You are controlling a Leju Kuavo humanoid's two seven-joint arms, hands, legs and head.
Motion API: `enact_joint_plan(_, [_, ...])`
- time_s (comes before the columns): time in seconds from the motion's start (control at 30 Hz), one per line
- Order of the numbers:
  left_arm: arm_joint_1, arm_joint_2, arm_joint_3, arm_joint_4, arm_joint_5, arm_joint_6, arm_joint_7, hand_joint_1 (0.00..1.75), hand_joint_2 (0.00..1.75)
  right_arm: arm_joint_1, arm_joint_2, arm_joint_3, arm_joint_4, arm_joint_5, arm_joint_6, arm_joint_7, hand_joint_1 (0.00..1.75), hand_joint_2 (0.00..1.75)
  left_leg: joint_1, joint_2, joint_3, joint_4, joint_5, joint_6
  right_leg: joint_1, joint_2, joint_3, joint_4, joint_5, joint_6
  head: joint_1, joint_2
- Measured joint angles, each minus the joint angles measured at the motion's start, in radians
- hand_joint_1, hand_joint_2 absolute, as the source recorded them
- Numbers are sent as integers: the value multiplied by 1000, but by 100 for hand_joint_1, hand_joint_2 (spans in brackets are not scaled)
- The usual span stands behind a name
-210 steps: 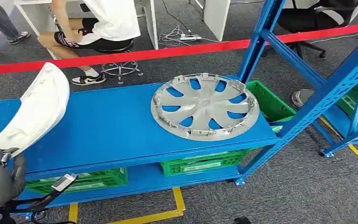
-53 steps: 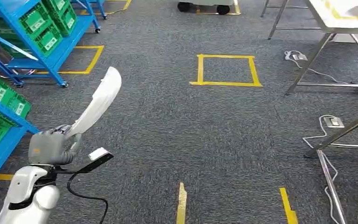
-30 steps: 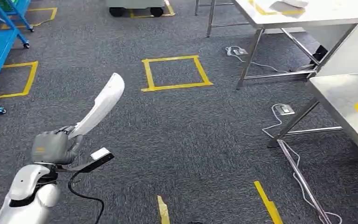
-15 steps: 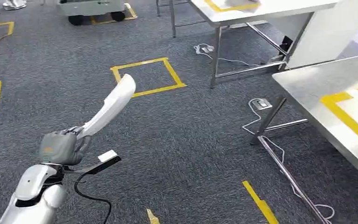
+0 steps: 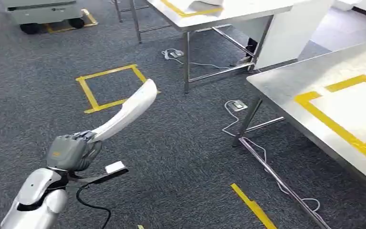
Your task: Take the parts from the cabinet and place them on the table.
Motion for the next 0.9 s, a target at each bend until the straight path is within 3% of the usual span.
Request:
enact_joint_plan(0.03, [2, 1, 0, 0, 5, 0, -1, 175, 175, -2, 0, 0, 0, 0, -2, -3, 0, 175, 0, 13, 1, 0, -4, 0, -3, -4, -33, 58, -20, 5, 0, 0])
enact_joint_plan(0.07, [3, 2, 0, 0, 6, 0, -4, 175, 175, -2, 0, 1, 0, -2, -5, -4, 0, 175, 0, 25, 3, 1, -8, -1, -7, -7, -49, 82, -17, 9, 1, 0])
enact_joint_plan(0.1, [3, 2, -2, 0, 8, 1, -8, 175, 175, -1, 0, 2, 0, -3, -10, -5, 0, 175, 1, 34, 8, 1, -13, -4, -11, -10, -38, 57, 9, 12, 1, 0])
enact_joint_plan(0.17, [4, 3, -2, 0, 9, 3, -11, 175, 175, -1, -1, 5, 0, -3, -26, -7, 0, 175, 2, 55, 25, 1, -26, -12, -14, -28, 45, -104, 101, 13, 1, 0])
enact_joint_plan(0.2, [3, 3, -2, 0, 10, 5, -11, 175, 175, -1, -1, 6, 0, -3, -31, -9, 0, 175, 2, 64, 36, 1, -34, -18, -13, -59, 92, -193, 139, 11, 2, 0])
enact_joint_plan(0.23, [3, 4, -2, 0, 11, 8, -12, 175, 175, -4, -1, 8, 0, -3, -32, -10, 0, 175, -9, 70, 39, 6, -44, -27, -4, -80, 118, -217, 131, 5, 3, 0])
enact_joint_plan(0.27, [1, 5, -2, 0, 12, 9, -12, 175, 175, -5, -1, 9, 0, -3, -33, -11, 0, 175, -9, 76, 41, 7, -44, -30, -8, -59, 113, -219, 135, -7, -3, 0])
enact_joint_plan(0.33, [2, 5, -2, 0, 12, 10, -14, 175, 175, -5, -1, 13, 0, -3, -33, -11, 0, 175, -8, 90, 46, 4, -45, -34, -4, -44, 110, -216, 132, -14, -3, 0])
enact_joint_plan(0.37, [1, 5, -2, 0, 12, 10, -14, 175, 175, -4, -1, 15, 0, -3, -34, -11, 0, 175, -6, 98, 51, 3, -50, -40, -6, -35, 112, -219, 133, -21, -3, 0])
enact_joint_plan(0.4, [0, 6, -2, -3, 12, 11, -14, 175, 175, -4, -1, 16, 0, -3, -35, -11, 0, 175, 0, 75, 50, 9, -64, -48, -12, -28, 117, -223, 134, -28, -4, 0])
enact_joint_plan(0.43, [-1, 6, -2, -4, 13, 17, -15, 175, 175, -5, -1, 17, 0, -3, -41, -13, 0, 175, 2, 37, 35, 47, -91, -50, -13, -18, 119, -223, 133, -33, -9, 0])
enact_joint_plan(0.47, [-1, 6, -2, -5, 14, 22, -16, 175, 175, -8, -1, 17, 0, -3, -44, -14, 0, 175, 2, 22, 1, 115, -126, -51, -13, -10, 119, -223, 133, -38, -11, 0])
enact_joint_plan(0.53, [0, 6, -2, -5, 13, 26, -19, 175, 175, -10, -1, 20, 0, -1, -45, -14, 0, 175, 2, 12, -83, 275, -186, -53, -12, 14, 119, -223, 131, -41, -12, 0])
enact_joint_plan(0.57, [0, 6, -2, -6, 13, 27, -21, 175, 175, -9, -1, 23, 0, 0, -46, -14, 0, 175, 2, 11, -110, 316, -186, -52, -10, 27, 121, -223, 130, -42, -12, 0])
enact_joint_plan(0.6, [-1, 6, -2, -8, 13, 30, -24, 175, 175, -8, 0, 26, 0, 2, -46, -14, 0, 175, 2, 11, -114, 306, -158, -50, -10, 41, 123, -223, 130, -42, -11, 0])
enact_joint_plan(0.67, [-9, 3, -6, -18, 8, 35, -35, 175, 175, -10, 2, 29, 0, 3, -46, -14, 0, 175, 2, 0, -70, 184, -56, -40, -9, 68, 131, -222, 128, -41, -12, 0])
enact_joint_plan(0.7, [-17, 2, -11, -22, 7, 37, -37, 175, 175, -11, 2, 32, -1, 3, -46, -14, 0, 175, 1, -22, -37, 102, -7, -32, -9, 80, 135, -222, 127, -40, -12, 0])
enact_joint_plan(0.73, [-26, 1, -17, -26, 7, 39, -39, 175, 175, -11, 6, 34, -2, 3, -44, -14, 0, 175, 3, -79, -17, 58, 2, -18, -15, 87, 129, -223, 126, -38, -8, 0])
enact_joint_plan(0.77, [-30, -1, -19, -29, 7, 40, -41, 175, 175, -16, 6, 35, -2, 3, -44, -13, 0, 175, 4, -85, -14, 36, 2, -15, -13, 101, 125, -219, 126, -30, -8, 0])
enact_joint_plan(0.83, [-38, -8, -26, -34, 7, 41, -42, 175, 175, -13, 8, 40, -2, 4, -43, -14, 0, 175, -3, -64, -9, 22, -16, -14, -22, 118, 111, -223, 134, -14, -20, 0])
enact_joint_plan(0.87, [-40, -11, -28, -37, 7, 41, -43, 175, 175, -10, 8, 42, -2, 5, -43, -14, 0, 175, -3, -57, -6, 14, -13, -13, -22, 127, 110, -228, 137, -8, -17, 0])
enact_joint_plan(0.9, [-41, -17, -32, -40, 7, 41, -45, 175, 175, -10, 6, 42, -2, 5, -43, -14, 0, 175, 10, -41, 4, -4, -6, -15, -20, 118, 104, -223, 132, -4, -20, 0])
